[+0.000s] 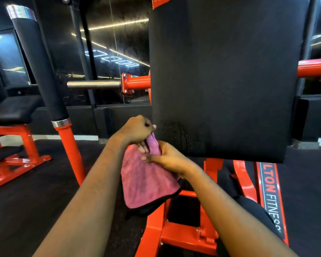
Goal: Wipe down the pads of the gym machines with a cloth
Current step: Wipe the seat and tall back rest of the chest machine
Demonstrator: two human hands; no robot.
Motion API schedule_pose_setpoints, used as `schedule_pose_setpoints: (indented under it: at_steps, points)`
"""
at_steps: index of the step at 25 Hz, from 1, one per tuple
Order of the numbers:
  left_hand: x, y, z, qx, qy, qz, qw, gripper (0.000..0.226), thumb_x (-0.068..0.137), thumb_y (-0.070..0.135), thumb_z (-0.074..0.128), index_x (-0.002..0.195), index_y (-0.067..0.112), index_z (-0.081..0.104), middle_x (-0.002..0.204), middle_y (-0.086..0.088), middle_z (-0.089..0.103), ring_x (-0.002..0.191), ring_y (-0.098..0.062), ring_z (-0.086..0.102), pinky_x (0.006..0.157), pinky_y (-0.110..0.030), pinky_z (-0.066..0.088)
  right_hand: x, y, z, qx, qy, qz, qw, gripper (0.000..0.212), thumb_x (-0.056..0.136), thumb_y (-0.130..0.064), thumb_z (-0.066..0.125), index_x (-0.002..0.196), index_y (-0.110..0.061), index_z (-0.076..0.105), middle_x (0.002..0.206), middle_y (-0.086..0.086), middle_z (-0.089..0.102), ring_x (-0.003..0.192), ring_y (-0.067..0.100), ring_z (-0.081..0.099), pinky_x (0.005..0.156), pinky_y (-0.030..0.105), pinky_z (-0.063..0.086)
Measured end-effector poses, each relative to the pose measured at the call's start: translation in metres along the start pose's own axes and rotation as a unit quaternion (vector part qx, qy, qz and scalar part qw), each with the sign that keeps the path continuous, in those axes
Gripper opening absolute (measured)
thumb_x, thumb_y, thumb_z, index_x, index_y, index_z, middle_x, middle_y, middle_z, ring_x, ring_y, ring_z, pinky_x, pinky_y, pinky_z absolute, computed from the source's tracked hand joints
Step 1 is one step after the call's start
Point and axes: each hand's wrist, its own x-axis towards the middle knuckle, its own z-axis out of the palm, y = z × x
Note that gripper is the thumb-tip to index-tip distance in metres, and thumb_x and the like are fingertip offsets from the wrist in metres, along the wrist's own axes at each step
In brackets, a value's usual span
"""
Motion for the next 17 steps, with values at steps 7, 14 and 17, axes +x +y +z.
schedule_pose_setpoints:
  at_steps: [7,14,17]
  points:
    - [-0.013,-0.032,0.009,-0.143,-0.147,0.051,0.978,0.045,0.062,0.027,0.057,0.104,0.013,0.067,0.100,-0.003,0.066,0.095,-0.014,0.057,0.084,-0.033,0.045,0.000,-0.001,-0.043,0.009,-0.029,-0.038,0.999,0.037,0.092,0.011,0.055,0.123,-0.006,0.066,0.109,0.005,0.069,0.098,0.009,0.062,0.089,0.025,0.049]
    - [0.012,-0.034,0.027,0.027,0.092,0.115,0.989,0.041,0.080,0.057,0.069,0.099,0.021,0.065,0.096,0.003,0.068,0.097,-0.023,0.061,0.083,-0.040,0.046,0.005,0.002,-0.082,-0.274,0.198,-0.050,0.940,0.019,0.077,-0.031,0.086,0.086,-0.019,0.075,0.075,-0.005,0.073,0.072,0.011,0.066,0.069,0.029,0.050]
    - [0.049,0.002,0.044,0.180,0.344,-0.012,0.922,0.043,0.079,0.042,0.074,0.114,0.021,0.061,0.116,-0.008,0.057,0.112,-0.034,0.047,0.089,-0.050,0.035,0.036,-0.022,-0.105,-0.286,0.266,-0.053,0.919,0.015,0.075,-0.032,0.084,0.085,-0.024,0.076,0.076,-0.004,0.075,0.077,0.014,0.071,0.076,0.032,0.057]
